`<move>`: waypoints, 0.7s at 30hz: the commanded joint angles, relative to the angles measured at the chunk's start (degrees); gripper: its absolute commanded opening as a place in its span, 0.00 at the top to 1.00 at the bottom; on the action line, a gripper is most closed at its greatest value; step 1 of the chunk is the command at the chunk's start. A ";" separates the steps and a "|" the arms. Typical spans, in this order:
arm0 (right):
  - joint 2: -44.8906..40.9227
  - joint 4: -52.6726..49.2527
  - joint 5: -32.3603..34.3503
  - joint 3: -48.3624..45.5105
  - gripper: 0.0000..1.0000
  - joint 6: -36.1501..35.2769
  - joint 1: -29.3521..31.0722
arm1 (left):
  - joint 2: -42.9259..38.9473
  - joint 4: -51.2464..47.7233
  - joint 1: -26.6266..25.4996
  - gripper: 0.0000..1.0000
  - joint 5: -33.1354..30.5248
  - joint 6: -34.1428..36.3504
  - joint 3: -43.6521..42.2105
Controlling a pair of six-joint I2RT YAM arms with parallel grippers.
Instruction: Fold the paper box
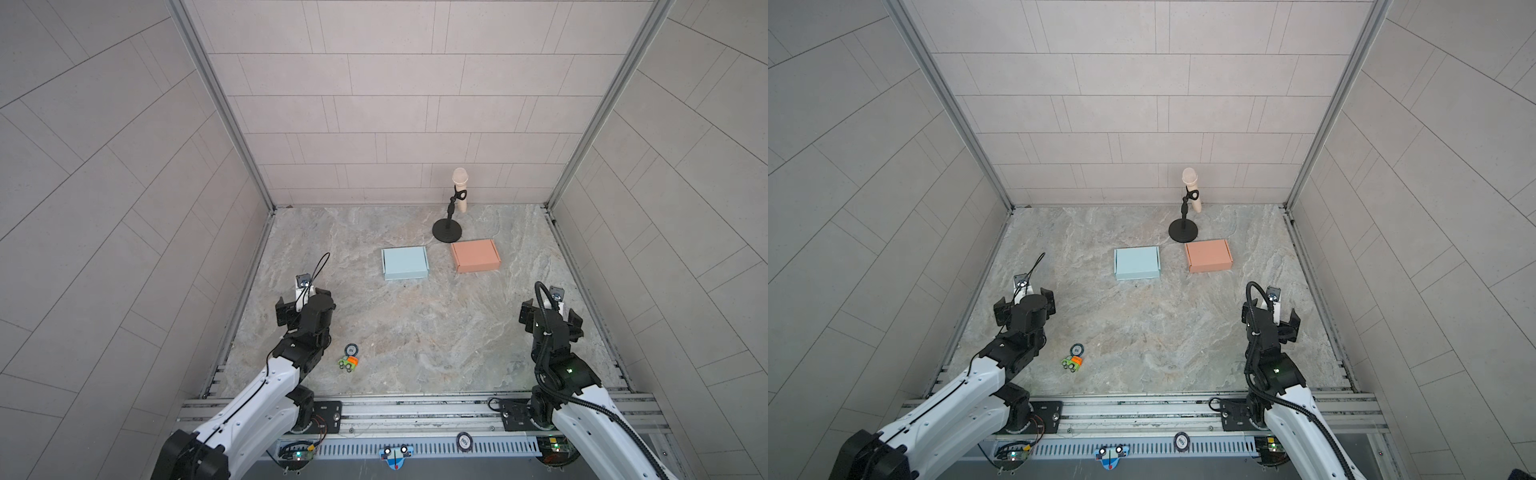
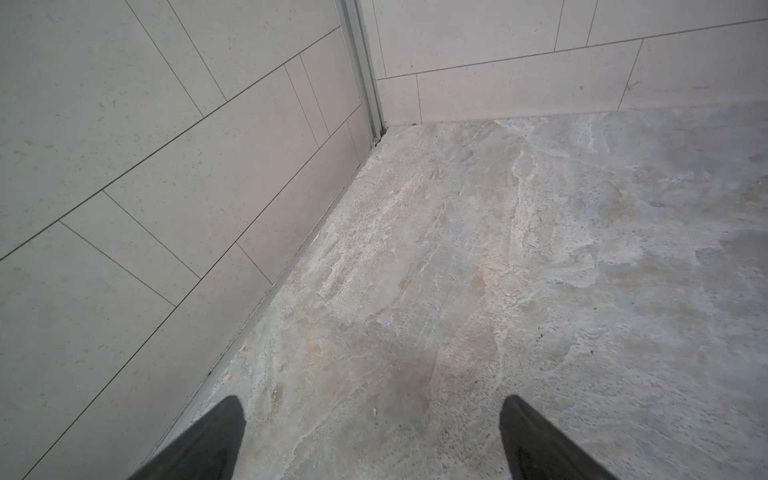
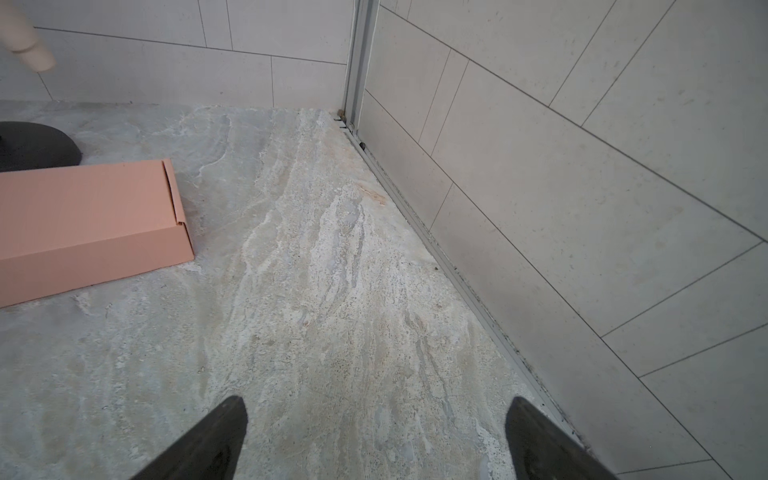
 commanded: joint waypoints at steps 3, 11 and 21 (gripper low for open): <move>1.06 5.21 -0.83 -0.65 0.01 -0.67 -0.49 | -2.22 8.61 0.25 0.00 0.52 1.46 -4.96; 1.00 7.20 -1.12 -1.21 0.00 0.10 -0.98 | -5.39 11.58 1.06 0.00 2.69 2.19 -7.37; 8.64 17.74 -3.12 -1.98 0.01 0.64 -3.50 | 2.52 18.23 4.04 0.00 8.18 4.19 -5.45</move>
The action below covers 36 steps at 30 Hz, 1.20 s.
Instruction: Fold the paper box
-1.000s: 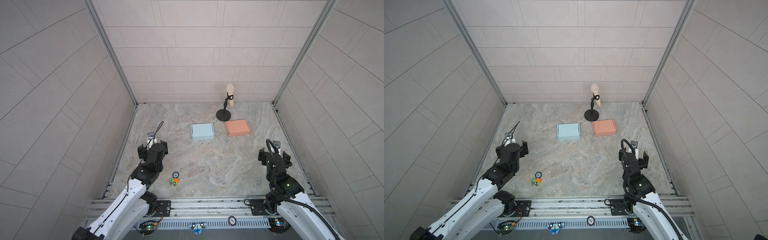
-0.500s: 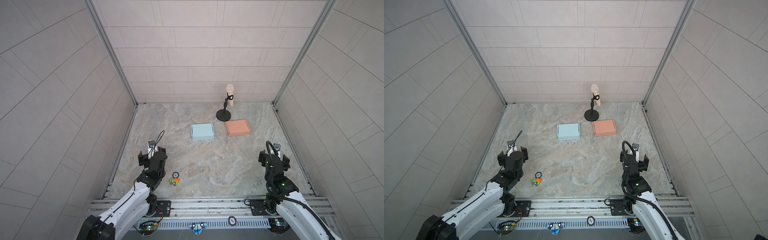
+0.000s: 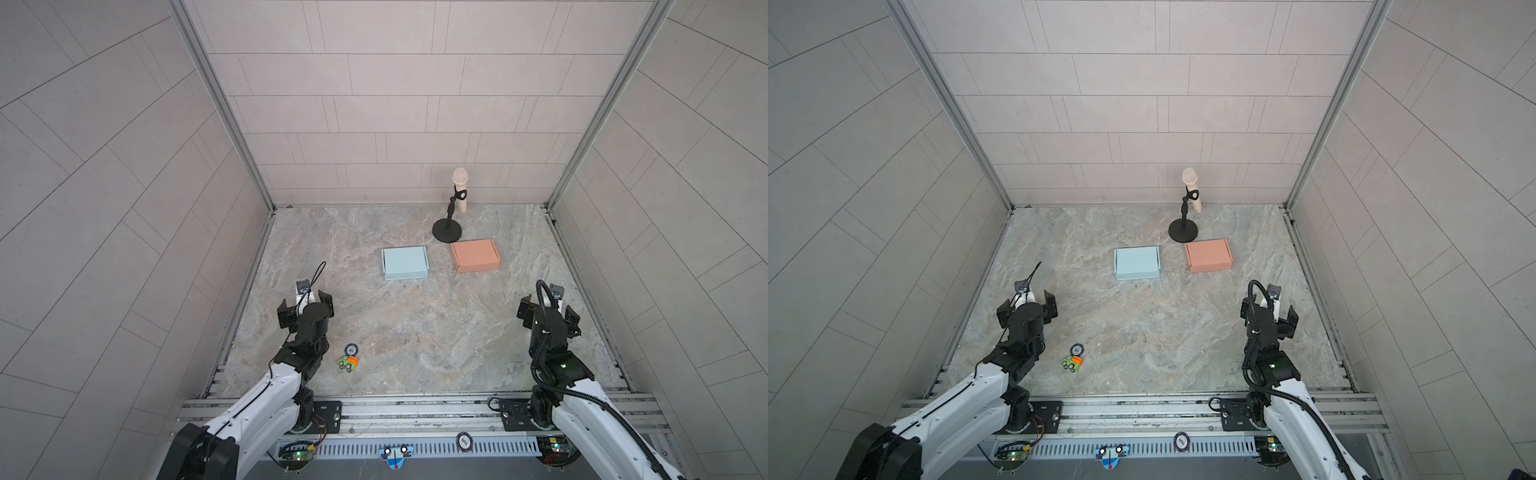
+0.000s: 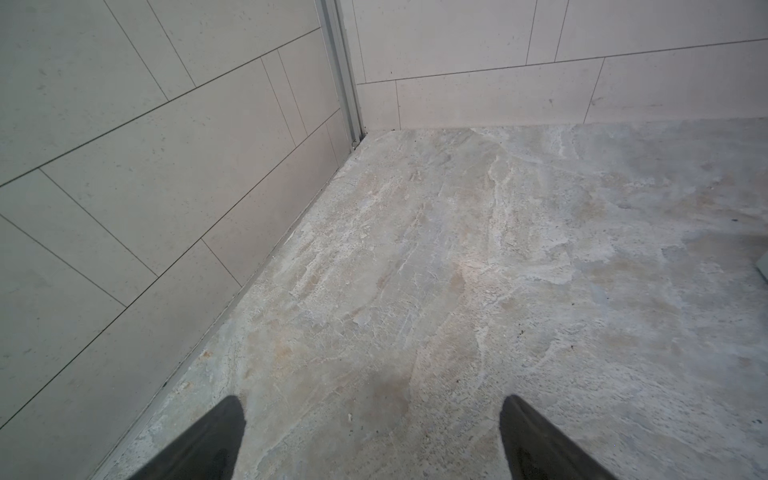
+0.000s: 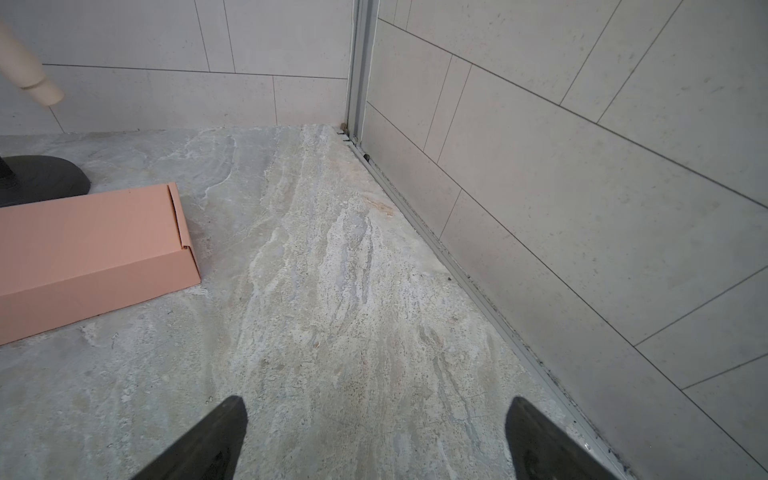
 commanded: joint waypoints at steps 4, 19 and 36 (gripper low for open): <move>9.54 11.18 -1.97 1.13 0.01 0.47 -2.18 | 3.10 14.56 3.33 0.00 4.08 2.47 -0.93; 35.79 29.18 -6.67 8.96 0.00 0.57 -6.35 | 16.76 24.63 9.49 0.00 11.70 1.89 3.90; 47.12 35.22 -12.54 12.99 0.00 -0.35 -7.88 | 31.66 39.79 11.55 0.00 14.94 4.11 6.52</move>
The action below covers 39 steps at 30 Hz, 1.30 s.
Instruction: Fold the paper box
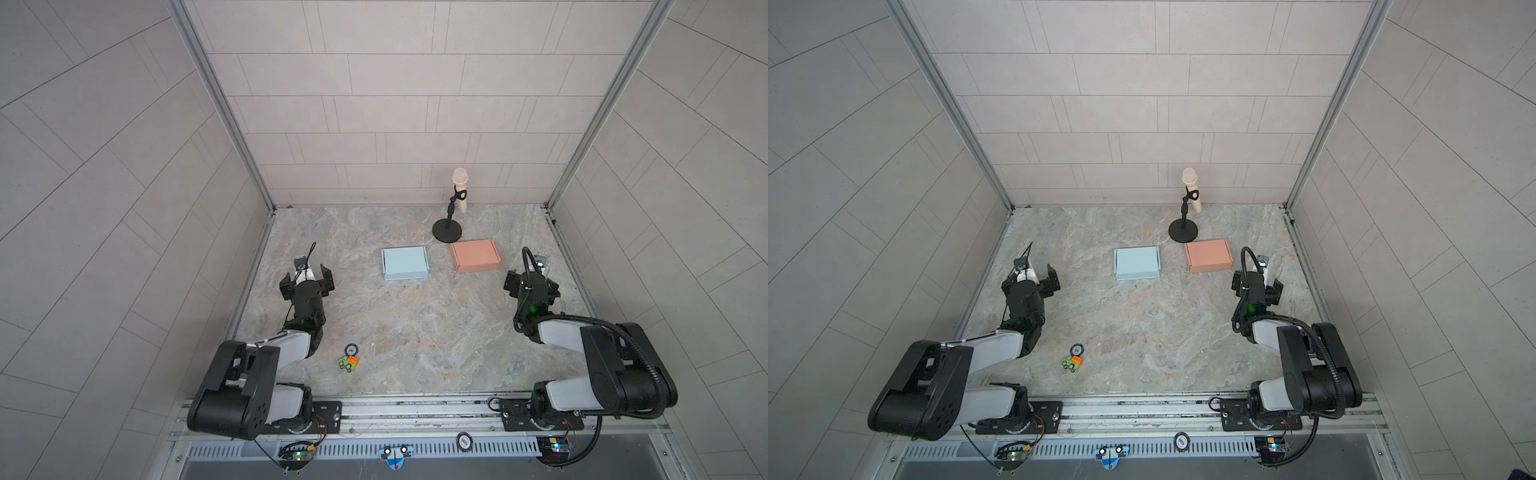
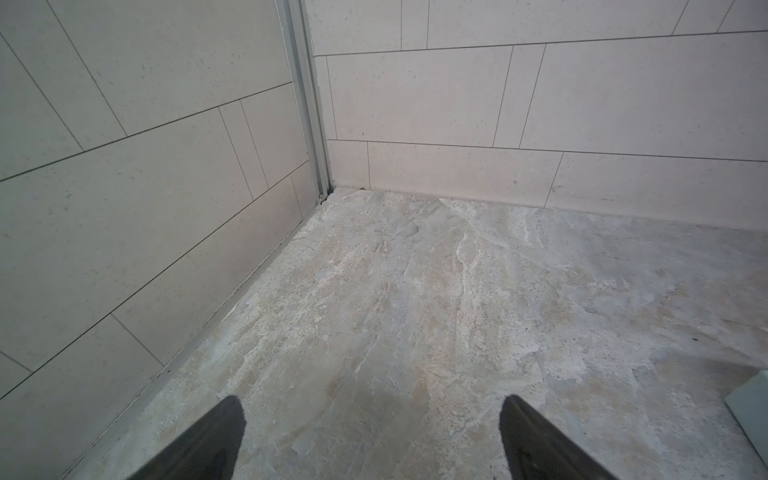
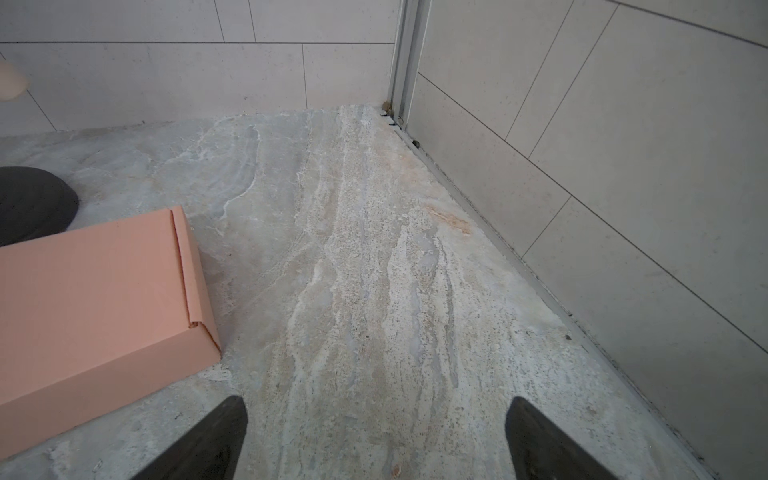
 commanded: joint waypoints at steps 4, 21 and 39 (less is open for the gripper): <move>0.42 2.91 -2.33 0.05 0.01 -1.27 -0.03 | 4.11 5.22 0.78 0.00 1.96 0.97 0.80; 6.38 2.37 -6.31 3.47 0.01 -5.46 1.73 | 6.87 0.81 1.49 0.00 4.11 1.35 4.40; 6.57 1.84 -4.60 3.84 0.00 -5.97 2.79 | 6.37 1.31 0.91 0.00 3.82 1.85 3.96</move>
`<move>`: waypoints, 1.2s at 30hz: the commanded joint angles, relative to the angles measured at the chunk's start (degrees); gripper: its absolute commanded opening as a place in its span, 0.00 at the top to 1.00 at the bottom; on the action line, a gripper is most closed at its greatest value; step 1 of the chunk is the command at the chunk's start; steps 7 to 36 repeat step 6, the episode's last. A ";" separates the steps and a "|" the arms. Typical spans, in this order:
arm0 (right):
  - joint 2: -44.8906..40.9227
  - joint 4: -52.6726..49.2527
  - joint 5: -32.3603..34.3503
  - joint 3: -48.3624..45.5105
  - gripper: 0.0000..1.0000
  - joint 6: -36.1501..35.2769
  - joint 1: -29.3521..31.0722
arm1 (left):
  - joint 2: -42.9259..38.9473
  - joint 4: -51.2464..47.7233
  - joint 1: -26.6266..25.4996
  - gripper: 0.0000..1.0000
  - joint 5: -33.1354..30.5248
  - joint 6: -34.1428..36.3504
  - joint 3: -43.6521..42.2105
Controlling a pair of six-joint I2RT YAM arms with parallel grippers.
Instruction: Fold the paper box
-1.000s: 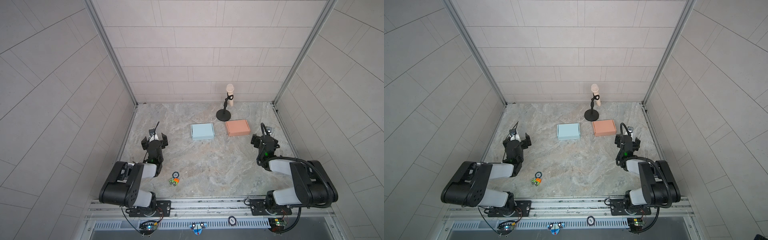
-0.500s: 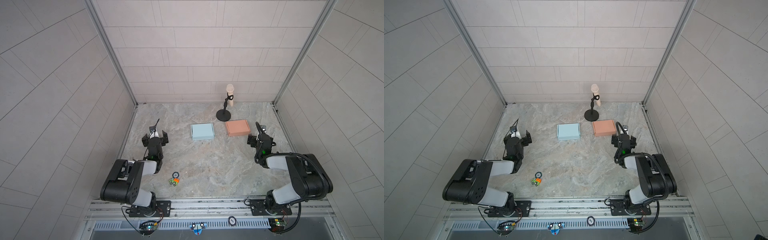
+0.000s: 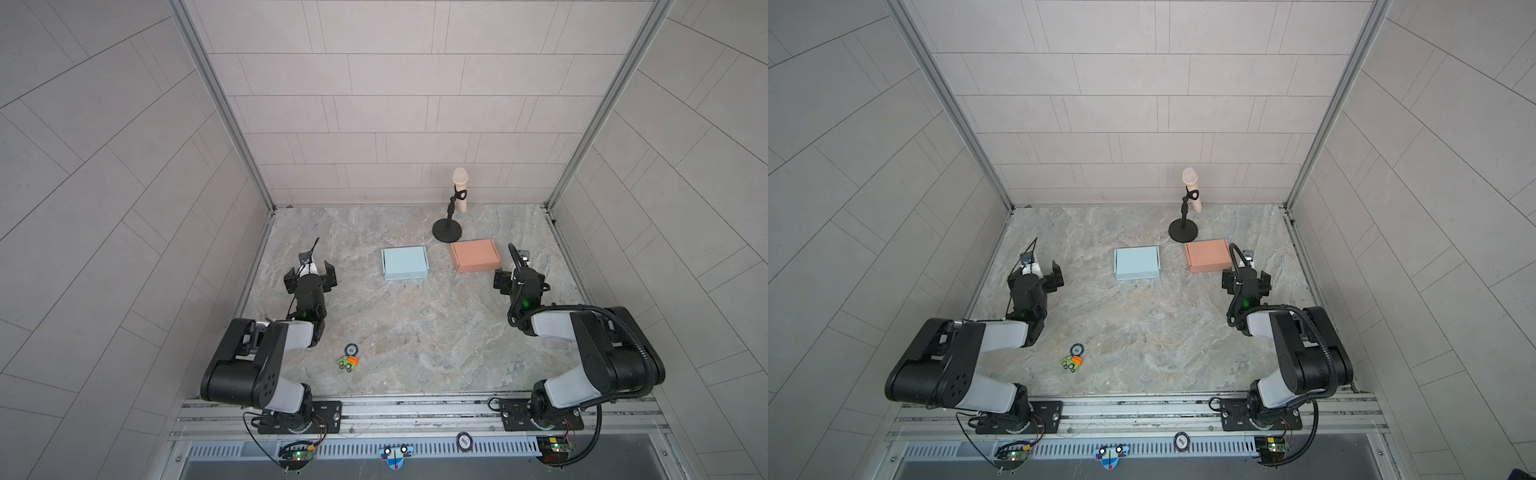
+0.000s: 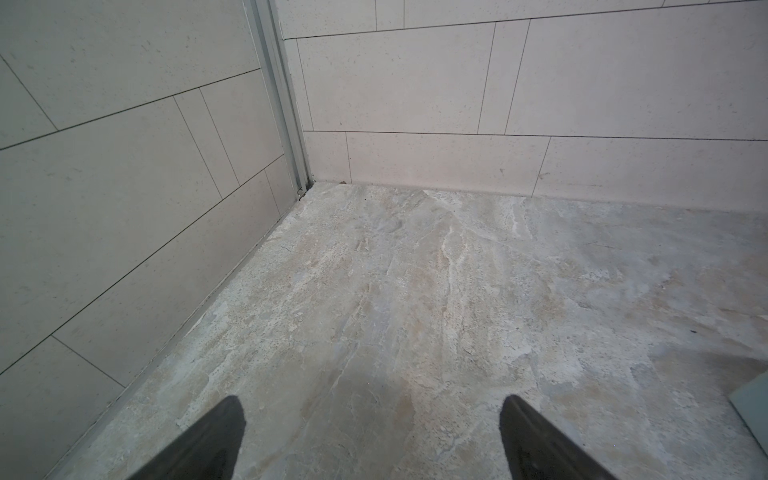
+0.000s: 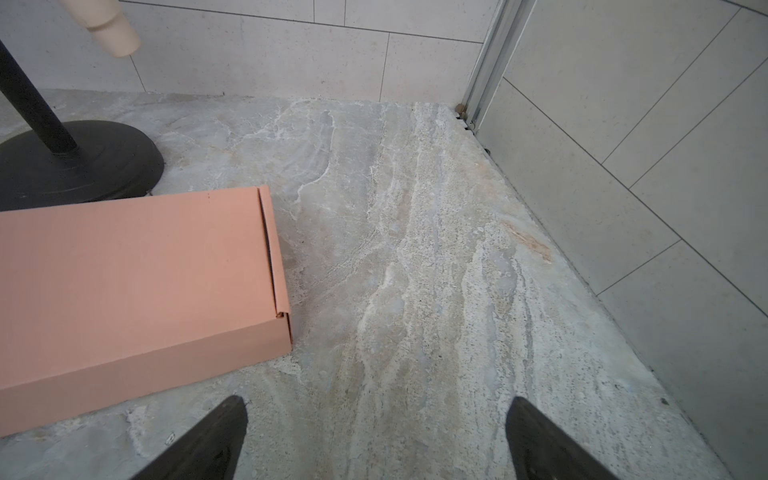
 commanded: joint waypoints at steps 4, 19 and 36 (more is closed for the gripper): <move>0.26 -1.62 -0.43 1.30 0.00 -1.64 0.36 | 0.31 -0.09 -0.22 0.00 -0.05 0.86 0.57; 0.32 -1.39 -0.45 1.29 0.01 -1.78 0.44 | 0.17 0.15 -0.22 0.00 0.00 0.97 0.36; 0.32 -1.39 -0.45 1.29 0.01 -1.78 0.44 | 0.17 0.15 -0.22 0.00 0.00 0.97 0.36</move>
